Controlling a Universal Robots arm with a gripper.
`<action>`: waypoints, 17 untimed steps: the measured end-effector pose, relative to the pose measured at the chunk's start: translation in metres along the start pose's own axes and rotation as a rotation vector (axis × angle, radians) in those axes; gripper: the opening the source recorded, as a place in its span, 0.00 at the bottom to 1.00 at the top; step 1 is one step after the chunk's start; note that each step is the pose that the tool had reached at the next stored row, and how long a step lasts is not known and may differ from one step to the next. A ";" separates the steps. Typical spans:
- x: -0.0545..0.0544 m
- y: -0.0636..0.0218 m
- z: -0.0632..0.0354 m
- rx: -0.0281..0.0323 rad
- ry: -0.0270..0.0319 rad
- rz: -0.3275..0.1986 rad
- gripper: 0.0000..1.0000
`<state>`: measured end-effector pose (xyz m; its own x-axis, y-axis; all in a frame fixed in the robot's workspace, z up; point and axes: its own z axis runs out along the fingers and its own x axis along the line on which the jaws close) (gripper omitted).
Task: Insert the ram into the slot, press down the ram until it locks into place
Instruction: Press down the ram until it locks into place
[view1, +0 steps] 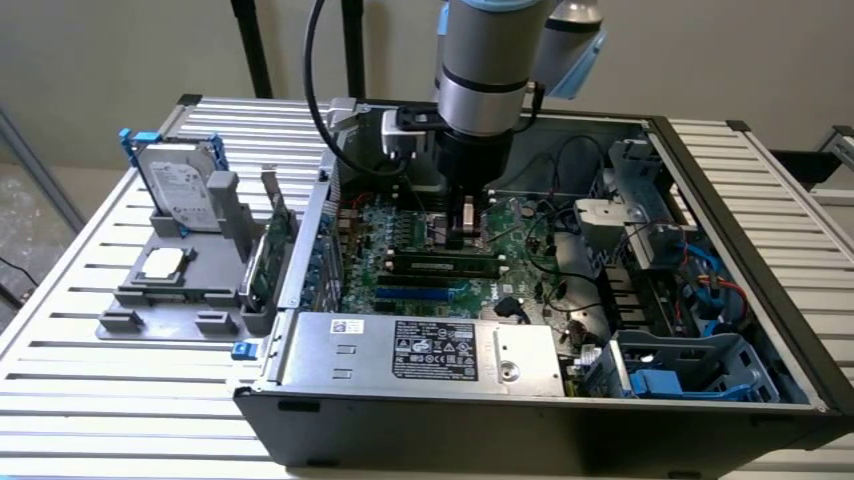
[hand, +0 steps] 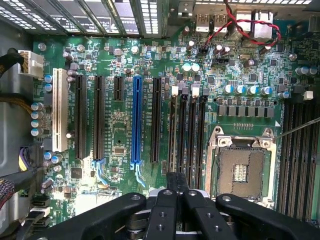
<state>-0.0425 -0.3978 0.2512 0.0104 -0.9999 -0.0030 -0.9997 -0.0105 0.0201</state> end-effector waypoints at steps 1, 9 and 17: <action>0.000 0.0004 0.0019 0.0001 -0.0002 0.000 0.11; 0.000 0.0042 0.0166 0.0001 -0.0003 0.000 0.11; -0.001 0.0046 0.0267 -0.0010 0.0018 0.000 0.11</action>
<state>-0.0477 -0.3971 0.2246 0.0106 -0.9999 -0.0012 -0.9997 -0.0106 0.0211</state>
